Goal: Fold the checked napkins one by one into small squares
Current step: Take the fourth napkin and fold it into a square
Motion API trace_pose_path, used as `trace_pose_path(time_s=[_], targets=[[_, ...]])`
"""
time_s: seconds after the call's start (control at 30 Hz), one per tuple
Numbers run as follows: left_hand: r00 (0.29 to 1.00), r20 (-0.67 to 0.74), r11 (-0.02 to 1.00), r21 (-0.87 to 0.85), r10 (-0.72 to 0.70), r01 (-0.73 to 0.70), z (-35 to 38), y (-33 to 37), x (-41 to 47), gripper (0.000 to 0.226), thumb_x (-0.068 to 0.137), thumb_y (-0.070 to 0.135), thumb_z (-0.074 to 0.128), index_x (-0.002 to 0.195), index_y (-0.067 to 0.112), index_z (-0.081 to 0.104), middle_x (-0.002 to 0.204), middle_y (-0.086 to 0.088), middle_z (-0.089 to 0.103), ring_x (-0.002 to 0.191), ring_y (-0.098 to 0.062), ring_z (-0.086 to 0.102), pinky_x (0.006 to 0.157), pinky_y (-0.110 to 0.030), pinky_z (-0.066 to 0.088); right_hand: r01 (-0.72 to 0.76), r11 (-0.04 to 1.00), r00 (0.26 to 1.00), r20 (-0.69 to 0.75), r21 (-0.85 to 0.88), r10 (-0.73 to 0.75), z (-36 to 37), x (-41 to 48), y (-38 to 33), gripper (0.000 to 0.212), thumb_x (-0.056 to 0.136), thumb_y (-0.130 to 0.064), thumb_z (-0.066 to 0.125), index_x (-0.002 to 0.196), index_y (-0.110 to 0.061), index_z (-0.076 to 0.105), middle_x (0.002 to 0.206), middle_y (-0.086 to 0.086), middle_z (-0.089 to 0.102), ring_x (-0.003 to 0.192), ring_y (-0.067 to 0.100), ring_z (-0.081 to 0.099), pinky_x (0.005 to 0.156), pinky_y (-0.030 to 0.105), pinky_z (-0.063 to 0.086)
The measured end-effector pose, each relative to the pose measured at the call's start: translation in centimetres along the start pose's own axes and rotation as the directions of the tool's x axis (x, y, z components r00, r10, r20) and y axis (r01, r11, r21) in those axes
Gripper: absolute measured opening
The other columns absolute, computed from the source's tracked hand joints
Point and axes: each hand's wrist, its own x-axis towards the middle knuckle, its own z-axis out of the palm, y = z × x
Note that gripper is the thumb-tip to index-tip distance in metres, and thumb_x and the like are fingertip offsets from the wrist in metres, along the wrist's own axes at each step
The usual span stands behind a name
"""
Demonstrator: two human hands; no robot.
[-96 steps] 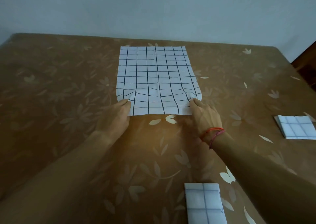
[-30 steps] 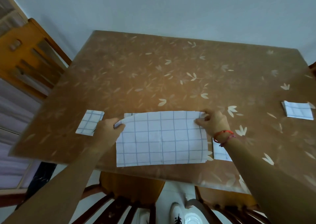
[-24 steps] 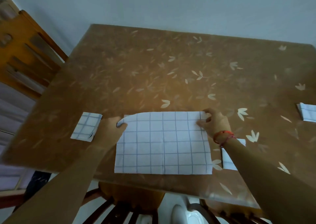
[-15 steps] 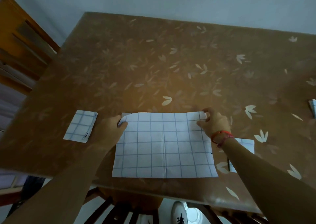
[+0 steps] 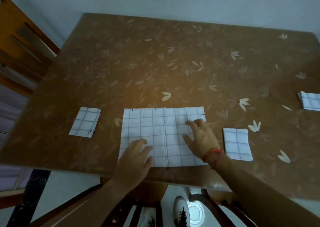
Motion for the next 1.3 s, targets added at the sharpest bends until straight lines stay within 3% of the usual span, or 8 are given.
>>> trace_pose_path(time_s=[0.1,0.23,0.47,0.57,0.73,0.93,1.13,1.3], targets=[[0.988,0.092,0.992,0.013,0.122,-0.124,2.2,2.5,-4.4,0.035,0.087,0.035,0.054,0.118,0.021,0.058,0.126,-0.003,0.056,0.121,-0.019,0.049,0.098,-0.039,0.049,0.106,0.994,0.994,0.04,-0.012,-0.106,2.6,-4.8,-1.7,0.051,0.082,-0.041,0.057,0.128,-0.018,0.053,0.132,0.012,0.052,0.119,0.028,0.051,0.092,0.044,0.051],[0.977,0.169,0.977,0.146,0.128,-0.153,3.5,3.4,-6.4,0.052,0.089,0.042,0.045,0.131,0.014,0.056,0.138,-0.009,0.053,0.129,-0.024,0.046,0.105,-0.045,0.043,0.215,0.966,0.974,0.102,-0.144,-0.201,5.0,-9.4,-3.0,0.059,0.087,-0.051,0.038,0.135,-0.019,0.046,0.146,0.018,0.041,0.135,0.033,0.04,0.103,0.047,0.043],[0.966,0.257,0.967,0.243,0.013,-0.078,4.6,2.9,-6.1,0.06,0.1,0.047,0.023,0.143,0.009,0.042,0.151,-0.013,0.038,0.14,-0.028,0.034,0.113,-0.047,0.029,0.172,0.952,0.972,0.203,-0.255,-0.122,6.2,-10.3,-2.3,0.063,0.087,-0.052,0.037,0.139,-0.017,0.043,0.148,0.023,0.036,0.137,0.039,0.036,0.099,0.058,0.042],[0.956,0.292,0.965,0.25,0.003,-0.08,5.0,2.6,-5.8,0.061,0.097,0.046,0.029,0.145,0.01,0.038,0.154,-0.012,0.032,0.144,-0.027,0.027,0.109,-0.047,0.023,0.146,0.954,0.974,0.205,-0.262,-0.093,6.3,-10.1,-2.4,0.064,0.086,-0.053,0.037,0.14,-0.019,0.041,0.149,0.022,0.035,0.137,0.039,0.035,0.099,0.058,0.041],[0.956,0.291,0.96,0.263,0.019,-0.1,4.8,2.7,-5.9,0.067,0.093,0.047,0.037,0.147,0.007,0.033,0.157,-0.014,0.025,0.146,-0.027,0.022,0.11,-0.047,0.022,0.143,0.955,0.977,0.191,-0.258,-0.095,6.2,-10.3,-2.5,0.066,0.087,-0.051,0.037,0.141,-0.013,0.04,0.15,0.023,0.032,0.138,0.04,0.032,0.1,0.06,0.04],[0.956,0.285,0.96,0.239,0.074,-0.146,5.0,3.2,-7.0,0.063,0.099,0.043,0.029,0.148,0.002,0.03,0.156,-0.015,0.025,0.144,-0.027,0.025,0.111,-0.043,0.021,0.453,0.872,0.879,0.262,-0.189,-0.4,7.6,-11.6,-4.4,0.064,0.095,-0.035,0.03,0.149,-0.002,0.022,0.157,0.019,0.014,0.146,0.035,0.01,0.112,0.054,0.026],[0.959,0.276,0.965,0.231,0.061,-0.127,4.9,2.4,-7.1,0.062,0.103,0.04,0.014,0.146,-0.001,0.031,0.154,-0.017,0.029,0.144,-0.027,0.027,0.114,-0.046,0.028,0.468,0.86,0.862,0.316,-0.201,-0.396,8.6,-11.4,-5.0,0.063,0.098,-0.038,0.012,0.149,-0.004,0.022,0.157,0.021,0.009,0.146,0.036,0.003,0.116,0.053,0.017],[0.962,0.255,0.966,0.256,-0.095,0.028,4.3,0.6,-8.1,0.057,0.101,0.031,0.016,0.147,-0.002,0.027,0.156,-0.018,0.024,0.146,-0.028,0.021,0.11,-0.049,0.036,0.395,0.897,0.892,0.317,-0.199,-0.323,7.9,-11.5,-4.7,0.069,0.096,-0.047,0.024,0.144,0.002,0.031,0.155,0.02,0.021,0.144,0.033,0.019,0.111,0.051,0.031]])
